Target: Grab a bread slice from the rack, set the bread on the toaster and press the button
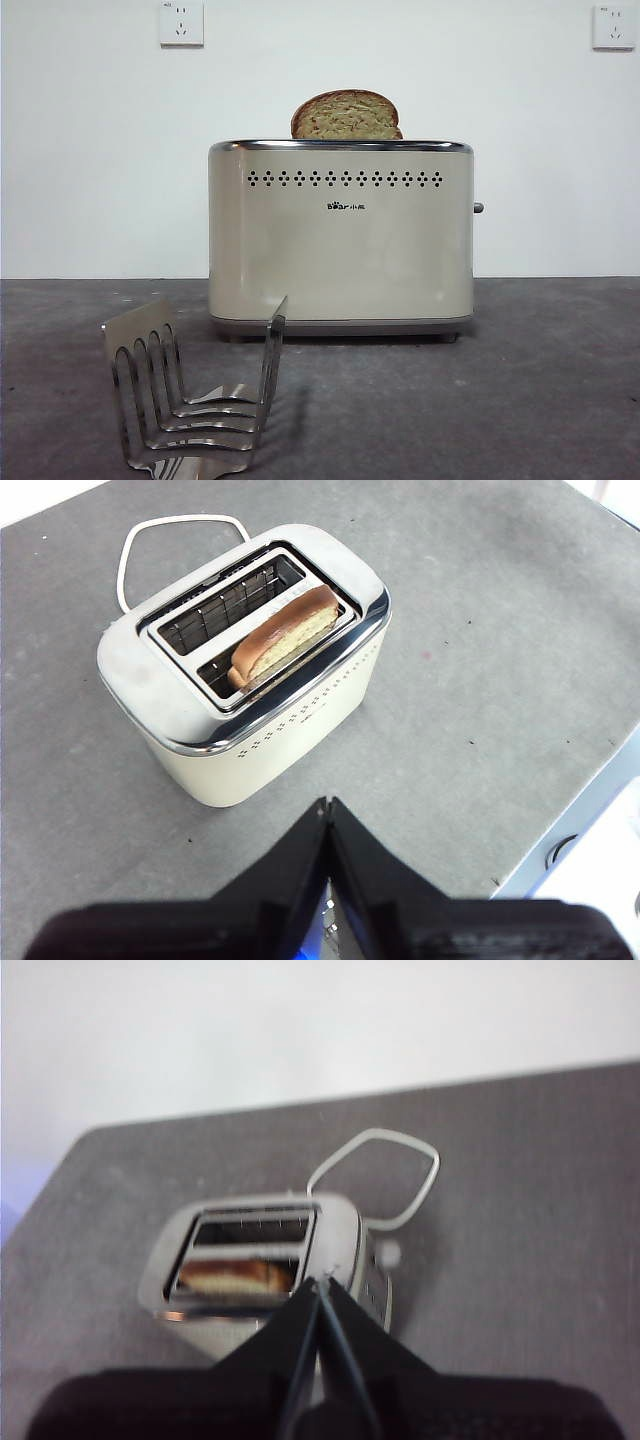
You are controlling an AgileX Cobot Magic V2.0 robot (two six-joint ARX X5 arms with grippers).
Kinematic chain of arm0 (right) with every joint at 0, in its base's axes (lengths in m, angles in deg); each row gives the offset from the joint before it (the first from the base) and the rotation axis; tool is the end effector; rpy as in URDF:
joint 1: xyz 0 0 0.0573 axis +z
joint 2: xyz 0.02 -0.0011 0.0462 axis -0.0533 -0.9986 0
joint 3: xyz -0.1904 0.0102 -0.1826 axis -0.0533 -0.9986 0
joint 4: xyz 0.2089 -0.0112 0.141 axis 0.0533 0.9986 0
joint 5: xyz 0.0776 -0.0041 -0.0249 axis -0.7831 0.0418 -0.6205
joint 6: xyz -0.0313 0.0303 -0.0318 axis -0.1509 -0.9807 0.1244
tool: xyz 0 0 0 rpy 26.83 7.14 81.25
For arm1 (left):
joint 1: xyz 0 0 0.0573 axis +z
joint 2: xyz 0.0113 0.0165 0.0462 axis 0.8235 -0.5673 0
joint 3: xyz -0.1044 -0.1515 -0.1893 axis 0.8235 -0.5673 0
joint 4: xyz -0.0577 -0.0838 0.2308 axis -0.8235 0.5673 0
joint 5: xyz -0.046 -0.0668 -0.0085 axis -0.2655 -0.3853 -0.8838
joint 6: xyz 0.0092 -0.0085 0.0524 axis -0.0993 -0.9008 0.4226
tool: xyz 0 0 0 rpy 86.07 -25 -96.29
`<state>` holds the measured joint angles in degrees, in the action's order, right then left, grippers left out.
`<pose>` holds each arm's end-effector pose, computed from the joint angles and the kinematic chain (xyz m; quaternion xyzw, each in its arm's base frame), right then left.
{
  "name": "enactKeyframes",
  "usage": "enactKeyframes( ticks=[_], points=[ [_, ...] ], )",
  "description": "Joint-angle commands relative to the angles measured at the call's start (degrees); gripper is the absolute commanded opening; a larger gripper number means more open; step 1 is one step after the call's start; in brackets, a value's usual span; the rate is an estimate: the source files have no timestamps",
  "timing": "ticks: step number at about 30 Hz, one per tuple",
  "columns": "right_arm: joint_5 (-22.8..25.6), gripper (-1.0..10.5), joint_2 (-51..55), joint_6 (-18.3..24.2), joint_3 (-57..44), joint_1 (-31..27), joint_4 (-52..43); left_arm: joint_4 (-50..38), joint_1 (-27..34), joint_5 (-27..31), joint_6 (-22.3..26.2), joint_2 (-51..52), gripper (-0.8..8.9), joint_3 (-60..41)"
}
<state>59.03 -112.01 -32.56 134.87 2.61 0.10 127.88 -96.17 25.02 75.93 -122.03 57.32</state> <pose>0.1431 0.0097 0.5142 0.1153 0.2568 0.1620 0.9458 0.1482 -0.1279 0.4877 0.0794 0.3394 -0.3145 0.8829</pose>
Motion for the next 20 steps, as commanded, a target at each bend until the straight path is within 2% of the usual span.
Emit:
enactKeyframes(
  ticks=[1,2,4,9,12,14,16,20],
  points=[
    [1.0,0.0,-0.5,0.4,0.3,0.0,3.1,-0.2,1.1,1.3,3.9,0.8,-0.01,-0.5],
    [1.6,0.0,-0.8,0.4,0.3,0.0,4.3,-0.2,1.8,2.8,8.4,1.4,-0.01,-0.5],
    [3.4,0.0,-1.5,0.4,0.2,0.0,6.8,-0.2,4.2,3.4,13.5,2.9,-0.01,-0.5],
    [7.1,0.0,-3.5,0.5,0.3,0.0,6.8,-0.2,13.3,1.2,16.0,8.1,-0.01,-2.8],
    [8.2,0.0,-5.2,0.5,0.3,0.0,6.8,-0.2,19.8,1.3,16.7,13.3,-0.01,-10.0],
    [9.2,0.0,-6.3,0.5,0.3,0.0,6.8,-1.1,23.7,1.4,19.6,18.1,-0.01,-17.6],
    [10.7,0.0,-7.5,0.5,0.3,0.0,6.8,-7.5,27.3,1.4,22.6,24.5,-0.01,-28.3],
    [12.6,0.0,-9.9,0.5,0.3,0.0,6.8,-28.3,33.3,1.4,23.3,38.8,-0.01,-51.8]
  ],
)
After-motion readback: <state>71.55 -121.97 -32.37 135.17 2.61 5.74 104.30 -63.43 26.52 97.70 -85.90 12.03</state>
